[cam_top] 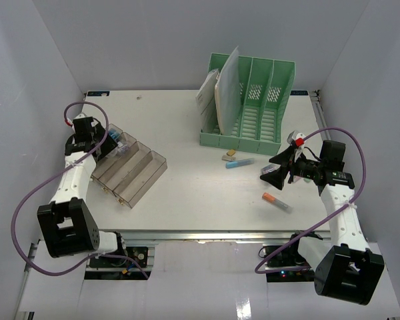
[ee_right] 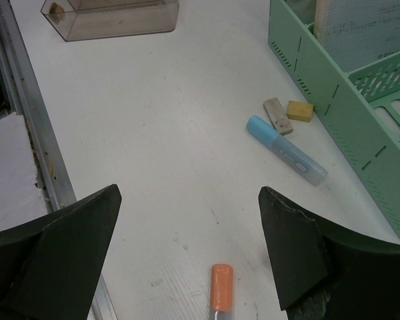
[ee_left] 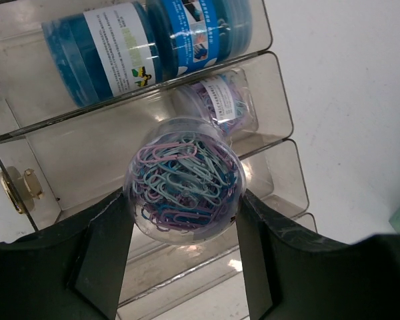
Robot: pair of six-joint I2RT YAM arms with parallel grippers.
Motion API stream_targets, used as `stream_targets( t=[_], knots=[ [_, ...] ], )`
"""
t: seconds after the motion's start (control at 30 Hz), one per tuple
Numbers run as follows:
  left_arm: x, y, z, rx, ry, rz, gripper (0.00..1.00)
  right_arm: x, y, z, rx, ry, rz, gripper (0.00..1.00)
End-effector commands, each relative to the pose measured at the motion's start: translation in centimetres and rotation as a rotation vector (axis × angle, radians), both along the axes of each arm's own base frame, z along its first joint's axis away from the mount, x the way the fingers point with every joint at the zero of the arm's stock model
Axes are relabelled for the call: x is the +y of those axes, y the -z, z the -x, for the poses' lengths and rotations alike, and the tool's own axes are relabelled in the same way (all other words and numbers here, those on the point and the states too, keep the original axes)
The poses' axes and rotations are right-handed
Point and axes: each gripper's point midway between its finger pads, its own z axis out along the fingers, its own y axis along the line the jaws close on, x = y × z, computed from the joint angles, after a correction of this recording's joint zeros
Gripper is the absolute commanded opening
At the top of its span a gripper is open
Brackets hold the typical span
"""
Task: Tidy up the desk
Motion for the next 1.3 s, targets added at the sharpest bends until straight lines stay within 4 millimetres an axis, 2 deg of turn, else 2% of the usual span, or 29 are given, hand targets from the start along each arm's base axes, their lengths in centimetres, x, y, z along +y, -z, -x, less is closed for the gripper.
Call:
stream_targets(
  t=[0.0,0.23,0.4,0.57,0.77,0.93,1.1,1.27],
  knots=[
    [1.1,-0.6,-1.7,-0.016,-0.028,-0.019,0.32,0.1,-0.7,0.0,-0.038,-0.012,-0.007,0.90],
    [2.0,0.5,-2.9,0.026,-0.035,-0.038,0.35,0.0,-0.5,-0.1,-0.034,-0.005,-0.003,0.90],
    [2.4,1.4,-3.0,0.054,-0.033,-0.049,0.38,-0.1,-0.5,-0.2,-0.035,-0.003,0.002,0.90],
    [2.0,2.7,-2.7,0.083,-0.013,-0.033,0.43,-0.1,-0.4,-0.2,-0.033,0.000,0.003,0.90],
    [1.6,3.3,-2.5,0.091,0.002,-0.019,0.45,-0.2,-0.3,-0.3,-0.033,0.002,0.006,0.90],
    [1.8,2.9,-2.5,0.080,-0.003,-0.027,0.47,-0.2,-0.3,-0.3,-0.031,0.002,0.006,0.90],
    [2.6,0.6,-2.2,0.012,-0.041,-0.068,0.47,-0.2,-0.3,-0.3,-0.033,0.002,0.006,0.90],
    [3.4,-0.7,-1.7,-0.028,-0.076,-0.100,0.48,-0.2,-0.3,-0.3,-0.034,0.002,0.006,0.90]
  ],
)
